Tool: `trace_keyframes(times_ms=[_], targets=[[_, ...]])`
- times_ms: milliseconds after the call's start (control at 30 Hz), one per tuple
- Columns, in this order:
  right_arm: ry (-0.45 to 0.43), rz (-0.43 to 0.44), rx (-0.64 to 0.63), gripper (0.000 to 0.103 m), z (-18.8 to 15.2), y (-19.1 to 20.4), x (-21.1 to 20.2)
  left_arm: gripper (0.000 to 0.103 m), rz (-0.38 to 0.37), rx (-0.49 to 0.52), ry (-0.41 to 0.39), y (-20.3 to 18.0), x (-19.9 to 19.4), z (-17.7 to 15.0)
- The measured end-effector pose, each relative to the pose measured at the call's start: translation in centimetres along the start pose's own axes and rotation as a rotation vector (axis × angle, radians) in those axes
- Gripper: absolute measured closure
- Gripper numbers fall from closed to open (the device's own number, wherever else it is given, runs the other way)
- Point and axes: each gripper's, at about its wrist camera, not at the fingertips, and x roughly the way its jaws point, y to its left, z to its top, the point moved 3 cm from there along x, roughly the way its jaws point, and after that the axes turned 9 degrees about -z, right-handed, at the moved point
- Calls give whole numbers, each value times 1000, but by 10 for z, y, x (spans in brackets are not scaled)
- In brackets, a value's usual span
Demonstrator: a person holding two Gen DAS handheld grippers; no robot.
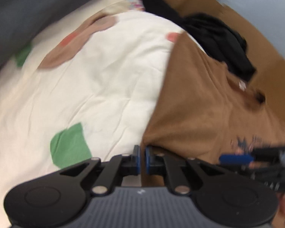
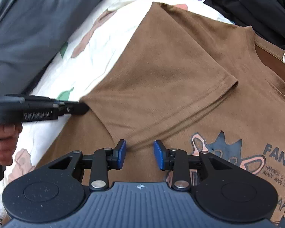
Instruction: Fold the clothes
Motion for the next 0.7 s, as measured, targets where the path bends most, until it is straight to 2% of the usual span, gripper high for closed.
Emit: trace_keyframes(times_ms=[133, 267, 367, 533, 600, 700], targets=[[5, -2, 1, 66, -5, -1, -1, 96, -23, -38, -6, 5, -2, 0], [10, 5, 5, 66, -7, -1, -6, 93, -28, -27, -13, -1, -9, 2], [4, 11, 2, 66, -6, -2, -12, 92, 0, 24, -13, -12, -18, 3], [-24, 15, 13, 66, 2, -5, -25, 93, 33, -13, -63, -15, -38, 18], [-39, 13, 21, 66, 7, -8, -30, 93, 21, -2, -98, -23, -43, 30], [-65, 9, 37, 65, 13, -10, -32, 92, -20, 39, -98, -38, -31, 36]])
